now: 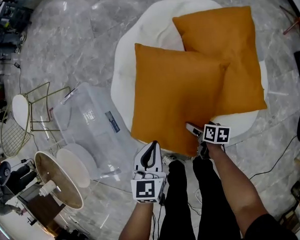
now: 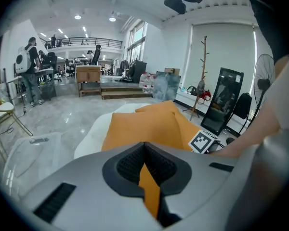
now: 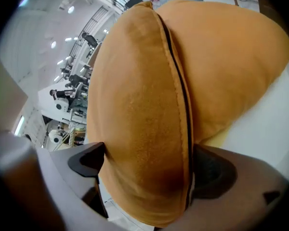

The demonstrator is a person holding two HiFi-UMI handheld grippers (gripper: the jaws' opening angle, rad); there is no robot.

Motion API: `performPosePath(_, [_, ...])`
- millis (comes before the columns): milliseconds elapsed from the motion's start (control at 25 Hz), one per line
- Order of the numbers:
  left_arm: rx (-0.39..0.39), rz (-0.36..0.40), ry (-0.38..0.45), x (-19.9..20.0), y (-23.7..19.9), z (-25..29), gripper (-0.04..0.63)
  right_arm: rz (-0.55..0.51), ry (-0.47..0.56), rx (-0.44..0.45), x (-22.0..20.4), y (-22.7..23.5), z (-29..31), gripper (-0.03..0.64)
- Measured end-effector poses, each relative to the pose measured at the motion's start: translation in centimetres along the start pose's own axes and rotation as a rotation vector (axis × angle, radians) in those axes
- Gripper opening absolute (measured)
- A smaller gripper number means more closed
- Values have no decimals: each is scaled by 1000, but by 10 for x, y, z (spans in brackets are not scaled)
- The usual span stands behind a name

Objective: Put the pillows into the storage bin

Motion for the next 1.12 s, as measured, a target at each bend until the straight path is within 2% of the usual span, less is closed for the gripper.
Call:
performPosePath(80, [-1, 11, -1, -1, -3, -1, 14, 20, -7, 27, -1, 2, 7, 569])
performPosePath(200, [4, 10, 14, -4, -6, -1, 14, 27, -18, 59, 2, -2, 10, 496])
performPosePath(280, [10, 1, 9, -8, -6, -2, 14, 20, -21, 65, 1, -9, 7, 427])
performPosePath(440, [-13, 43, -22, -8, 1, -11, 14, -56, -2, 68, -4, -32, -6, 235])
performPosePath(520, [-16, 53, -12, -1, 3, -17, 14, -99, 10, 84, -6, -47, -13, 181])
performPosePath(640, [-4, 49, 6, 13, 2, -27, 14, -179, 24, 92, -3, -69, -27, 152])
performPosePath(920, [28, 40, 39, 41, -5, -66, 14, -416, 42, 36, 14, -121, -73, 135])
performPosePath(1120, [51, -4, 62, 60, -9, -87, 14, -537, 38, 25, 34, -152, -106, 127])
Point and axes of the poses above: the fingertips, and each gripper's own axes: z forward along the fingers, y to its right, x out of its top, the point moved 6 cm from there along -z, backward along the fingers, and after that the axes turned 5 degrees about x, right-handed, at the moved point
